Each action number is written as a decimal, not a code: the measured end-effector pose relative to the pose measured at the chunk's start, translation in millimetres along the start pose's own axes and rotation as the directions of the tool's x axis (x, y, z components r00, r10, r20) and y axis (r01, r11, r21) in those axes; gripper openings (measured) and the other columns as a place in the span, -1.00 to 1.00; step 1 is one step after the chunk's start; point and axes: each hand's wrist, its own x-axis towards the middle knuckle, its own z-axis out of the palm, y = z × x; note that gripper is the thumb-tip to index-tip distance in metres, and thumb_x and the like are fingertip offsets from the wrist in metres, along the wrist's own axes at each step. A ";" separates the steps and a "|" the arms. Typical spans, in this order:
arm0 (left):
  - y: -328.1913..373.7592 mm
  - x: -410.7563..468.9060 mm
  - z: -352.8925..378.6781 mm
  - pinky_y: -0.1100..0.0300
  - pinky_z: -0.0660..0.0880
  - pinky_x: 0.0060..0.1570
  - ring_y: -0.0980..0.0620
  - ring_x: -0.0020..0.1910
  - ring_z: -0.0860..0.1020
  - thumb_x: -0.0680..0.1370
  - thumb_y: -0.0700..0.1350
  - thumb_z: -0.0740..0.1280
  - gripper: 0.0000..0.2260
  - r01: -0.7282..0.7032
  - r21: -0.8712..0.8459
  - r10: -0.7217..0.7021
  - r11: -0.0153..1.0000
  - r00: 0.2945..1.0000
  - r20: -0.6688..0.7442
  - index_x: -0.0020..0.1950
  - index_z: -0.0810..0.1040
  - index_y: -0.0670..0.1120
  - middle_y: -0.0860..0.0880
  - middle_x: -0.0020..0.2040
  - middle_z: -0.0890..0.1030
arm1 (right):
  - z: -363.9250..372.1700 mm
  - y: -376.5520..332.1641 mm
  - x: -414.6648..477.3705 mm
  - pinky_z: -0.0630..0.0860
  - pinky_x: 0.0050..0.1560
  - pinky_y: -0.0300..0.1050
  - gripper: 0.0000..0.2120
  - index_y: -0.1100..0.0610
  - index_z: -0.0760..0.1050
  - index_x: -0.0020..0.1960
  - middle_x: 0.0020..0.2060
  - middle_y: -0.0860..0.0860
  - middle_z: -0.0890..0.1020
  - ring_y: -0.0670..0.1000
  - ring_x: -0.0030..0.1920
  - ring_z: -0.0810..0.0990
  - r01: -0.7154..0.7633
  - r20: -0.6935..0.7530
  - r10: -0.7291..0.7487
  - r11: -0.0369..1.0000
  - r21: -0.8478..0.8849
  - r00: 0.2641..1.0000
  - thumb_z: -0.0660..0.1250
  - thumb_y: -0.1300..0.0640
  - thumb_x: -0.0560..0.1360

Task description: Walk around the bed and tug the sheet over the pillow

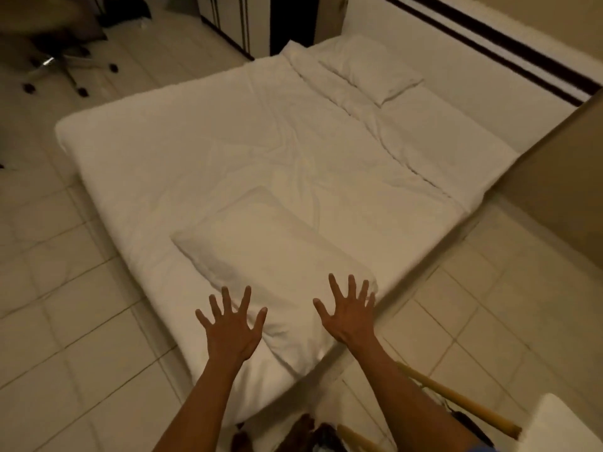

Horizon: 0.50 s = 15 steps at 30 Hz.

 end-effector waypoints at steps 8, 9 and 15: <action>4.5 3.1 17.7 -0.35 -0.12 0.42 -0.29 0.55 -0.08 0.53 0.40 -0.13 -0.37 0.185 -0.167 -0.182 0.968 0.983 0.030 0.53 -0.26 0.25 -0.19 0.59 -0.13 | 2.1 -5.2 54.5 -0.24 0.50 0.36 -0.20 -0.17 -0.22 0.60 0.60 0.18 -0.13 0.36 0.56 -0.23 0.190 0.038 -0.187 0.979 -0.075 0.982 -0.04 -0.49 0.50; 8.6 10.2 18.8 -0.36 -0.10 0.42 -0.30 0.54 -0.07 0.53 0.39 -0.12 -0.37 0.210 -0.182 -0.208 0.961 0.978 0.028 0.52 -0.28 0.26 -0.20 0.59 -0.12 | 1.6 -3.5 69.0 -0.24 0.49 0.36 -0.18 -0.16 -0.24 0.60 0.60 0.19 -0.13 0.36 0.56 -0.22 0.212 0.051 -0.208 0.973 -0.089 0.977 -0.04 -0.49 0.49; 59.1 62.2 27.0 -0.36 -0.10 0.42 -0.29 0.55 -0.06 0.57 0.34 -0.12 -0.42 0.396 -0.248 -0.395 0.884 0.917 0.058 0.52 -0.29 0.27 -0.19 0.59 -0.09 | -2.7 10.3 174.6 -0.15 0.49 0.38 -0.01 -0.12 -0.27 0.60 0.59 0.25 -0.08 0.41 0.55 -0.14 0.367 0.168 -0.339 0.912 -0.182 0.926 -0.27 -0.59 0.30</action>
